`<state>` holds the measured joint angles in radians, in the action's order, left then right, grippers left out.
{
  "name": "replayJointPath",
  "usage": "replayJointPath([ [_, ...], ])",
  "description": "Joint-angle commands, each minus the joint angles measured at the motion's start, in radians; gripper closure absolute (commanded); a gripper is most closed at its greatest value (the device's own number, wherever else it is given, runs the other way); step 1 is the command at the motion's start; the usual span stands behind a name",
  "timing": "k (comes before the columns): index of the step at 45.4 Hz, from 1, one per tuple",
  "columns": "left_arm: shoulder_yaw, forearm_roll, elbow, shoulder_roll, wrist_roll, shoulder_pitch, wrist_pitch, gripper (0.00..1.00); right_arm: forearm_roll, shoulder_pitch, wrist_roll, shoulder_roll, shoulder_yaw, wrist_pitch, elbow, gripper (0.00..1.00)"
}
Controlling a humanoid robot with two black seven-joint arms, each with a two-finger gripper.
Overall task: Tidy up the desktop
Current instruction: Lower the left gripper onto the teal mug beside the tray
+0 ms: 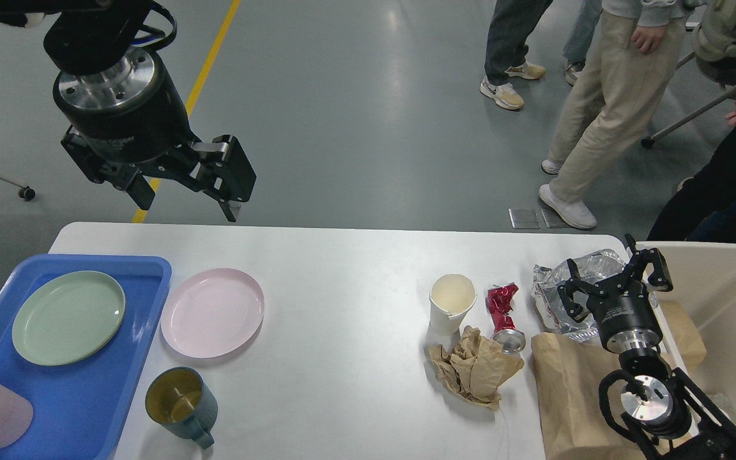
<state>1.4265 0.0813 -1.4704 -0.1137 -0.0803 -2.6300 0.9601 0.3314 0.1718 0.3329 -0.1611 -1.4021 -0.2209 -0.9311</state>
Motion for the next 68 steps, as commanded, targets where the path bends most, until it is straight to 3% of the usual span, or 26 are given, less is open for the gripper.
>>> replayJointPath([
  [1, 0.061, 0.054, -0.102, 0.002, -0.071, -0.080, 0.000, 0.03, 0.000, 0.000, 0.000, 0.000, 0.000, 0.000, 0.000, 0.00],
  [8, 0.120, 0.064, -0.195, -0.003, -0.144, -0.131, 0.000, 0.03, 0.000, 0.000, 0.000, 0.000, 0.000, 0.000, 0.000, 0.00],
  [28, 0.204, 0.066, -0.206, -0.115, -0.153, 0.001, 0.000, 0.03, 0.000, 0.000, 0.000, 0.000, 0.000, 0.000, 0.000, 0.00],
  [32, 0.204, 0.061, -0.214, -0.115, -0.136, 0.050, -0.007, 0.04, 0.000, 0.000, 0.000, 0.000, 0.000, 0.000, 0.000, 0.00],
  [42, 0.216, 0.032, -0.231, -0.135, -0.088, 0.297, -0.213, 0.05, 0.000, 0.000, 0.000, 0.000, 0.000, 0.000, 0.000, 0.00],
  [60, 0.143, 0.034, -0.194, -0.207, -0.087, 0.695, -0.665, 0.06, 0.000, 0.000, 0.000, 0.000, 0.000, 0.000, 0.000, 0.00],
  [68, 0.089, 0.034, -0.131, -0.207, -0.084, 0.833, -0.719, 0.06, 0.000, 0.000, 0.000, 0.000, 0.000, 0.000, 0.000, 0.00],
])
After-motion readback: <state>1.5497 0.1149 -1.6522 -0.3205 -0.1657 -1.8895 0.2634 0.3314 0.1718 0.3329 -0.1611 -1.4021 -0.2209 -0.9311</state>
